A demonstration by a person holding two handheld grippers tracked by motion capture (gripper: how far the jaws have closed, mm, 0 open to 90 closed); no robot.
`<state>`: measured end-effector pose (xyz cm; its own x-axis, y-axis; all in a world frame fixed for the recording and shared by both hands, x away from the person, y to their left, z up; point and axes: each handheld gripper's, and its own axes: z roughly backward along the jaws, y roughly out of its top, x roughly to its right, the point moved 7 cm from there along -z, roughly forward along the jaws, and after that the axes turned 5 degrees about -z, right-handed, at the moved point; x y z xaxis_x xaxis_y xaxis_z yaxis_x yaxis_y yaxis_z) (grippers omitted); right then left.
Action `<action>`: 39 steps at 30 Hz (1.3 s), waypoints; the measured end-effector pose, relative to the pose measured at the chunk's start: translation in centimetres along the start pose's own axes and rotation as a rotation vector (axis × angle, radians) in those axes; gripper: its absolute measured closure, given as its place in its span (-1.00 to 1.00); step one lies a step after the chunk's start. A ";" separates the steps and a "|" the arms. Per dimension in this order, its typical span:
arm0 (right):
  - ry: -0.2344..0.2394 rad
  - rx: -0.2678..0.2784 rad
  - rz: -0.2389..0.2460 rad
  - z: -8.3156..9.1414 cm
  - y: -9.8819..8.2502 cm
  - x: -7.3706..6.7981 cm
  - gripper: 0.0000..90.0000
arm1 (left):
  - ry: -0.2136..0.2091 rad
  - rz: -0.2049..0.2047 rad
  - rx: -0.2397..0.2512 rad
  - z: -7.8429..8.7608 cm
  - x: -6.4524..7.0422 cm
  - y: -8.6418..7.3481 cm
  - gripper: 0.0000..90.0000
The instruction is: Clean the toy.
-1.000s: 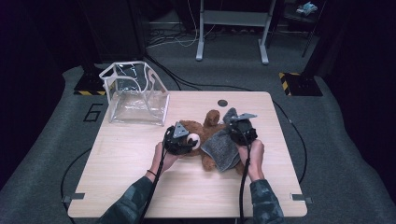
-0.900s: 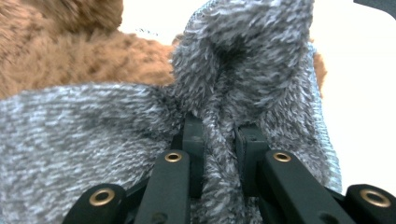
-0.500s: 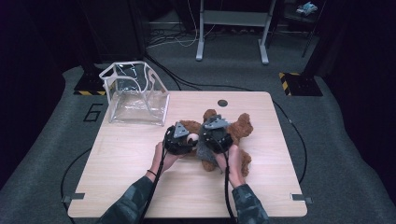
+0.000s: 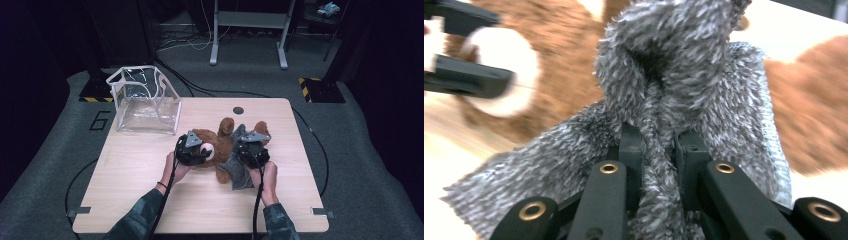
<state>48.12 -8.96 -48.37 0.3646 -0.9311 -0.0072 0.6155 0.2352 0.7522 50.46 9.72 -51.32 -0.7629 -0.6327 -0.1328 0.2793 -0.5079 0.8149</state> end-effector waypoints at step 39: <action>-0.036 0.023 -0.090 2.0 -2.3 3.8 0.74 | -0.025 0.007 0.001 -0.1 -0.2 -0.1 0.08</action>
<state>46.69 -13.65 -48.80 0.2833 -0.9576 -0.0520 0.6280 0.1442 0.7648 50.66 9.85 -51.38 -0.7751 -0.6215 -0.1136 0.2840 -0.5034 0.8161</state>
